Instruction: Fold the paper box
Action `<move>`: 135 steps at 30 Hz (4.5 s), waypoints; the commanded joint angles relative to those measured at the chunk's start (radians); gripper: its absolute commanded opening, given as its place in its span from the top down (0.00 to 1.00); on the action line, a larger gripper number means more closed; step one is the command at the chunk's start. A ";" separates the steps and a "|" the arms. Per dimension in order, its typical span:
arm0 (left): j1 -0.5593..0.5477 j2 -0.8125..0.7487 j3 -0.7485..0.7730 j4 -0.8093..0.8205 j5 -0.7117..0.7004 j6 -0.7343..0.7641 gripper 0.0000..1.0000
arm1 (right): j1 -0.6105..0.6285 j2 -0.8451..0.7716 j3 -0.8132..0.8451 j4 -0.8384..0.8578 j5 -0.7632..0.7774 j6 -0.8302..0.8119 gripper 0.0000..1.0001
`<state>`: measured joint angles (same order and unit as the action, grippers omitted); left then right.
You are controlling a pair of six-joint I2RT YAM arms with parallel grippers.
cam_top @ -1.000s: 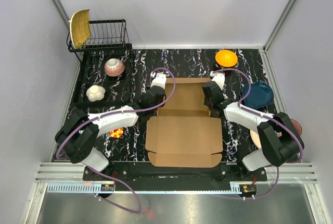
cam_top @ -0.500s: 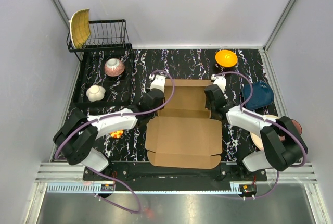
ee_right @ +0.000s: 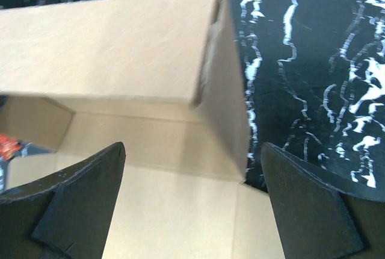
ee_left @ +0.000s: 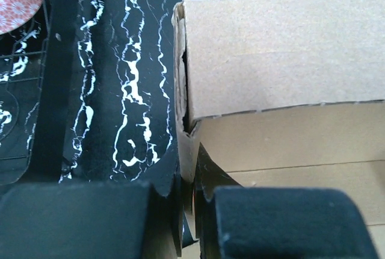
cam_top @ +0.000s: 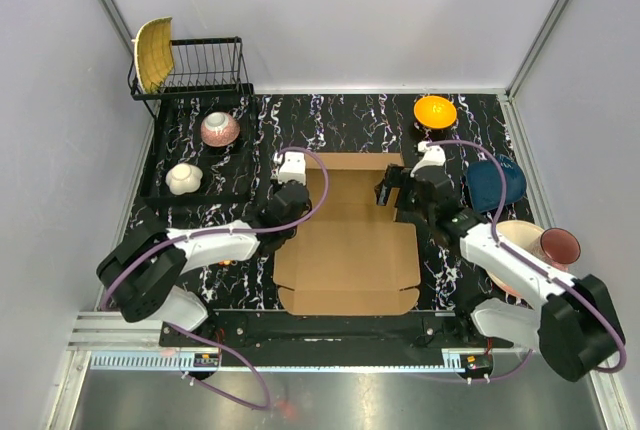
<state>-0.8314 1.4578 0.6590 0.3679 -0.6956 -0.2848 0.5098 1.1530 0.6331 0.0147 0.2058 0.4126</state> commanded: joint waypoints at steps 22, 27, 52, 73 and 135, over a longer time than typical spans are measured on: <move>-0.020 0.180 -0.148 0.727 0.053 0.220 1.00 | -0.183 -0.078 0.105 0.200 -0.278 0.104 0.00; -0.018 0.190 -0.127 0.701 0.074 0.243 1.00 | -0.192 0.045 0.125 0.283 -0.339 0.103 0.00; -0.061 -0.176 -0.067 0.013 0.031 0.072 0.33 | -0.194 0.048 -0.061 0.314 -0.212 0.061 0.07; 0.383 -0.285 0.137 -0.103 1.026 -0.305 0.18 | -0.194 0.082 -0.018 0.248 -0.235 0.043 0.07; 0.466 0.018 0.131 -0.081 1.140 -0.395 0.66 | -0.214 -0.130 -0.019 -0.078 -0.204 0.130 0.10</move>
<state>-0.3611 1.4769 0.8238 0.3569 0.4641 -0.6910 0.3058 0.9951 0.6491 -0.0921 0.0097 0.5461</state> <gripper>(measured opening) 0.352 0.925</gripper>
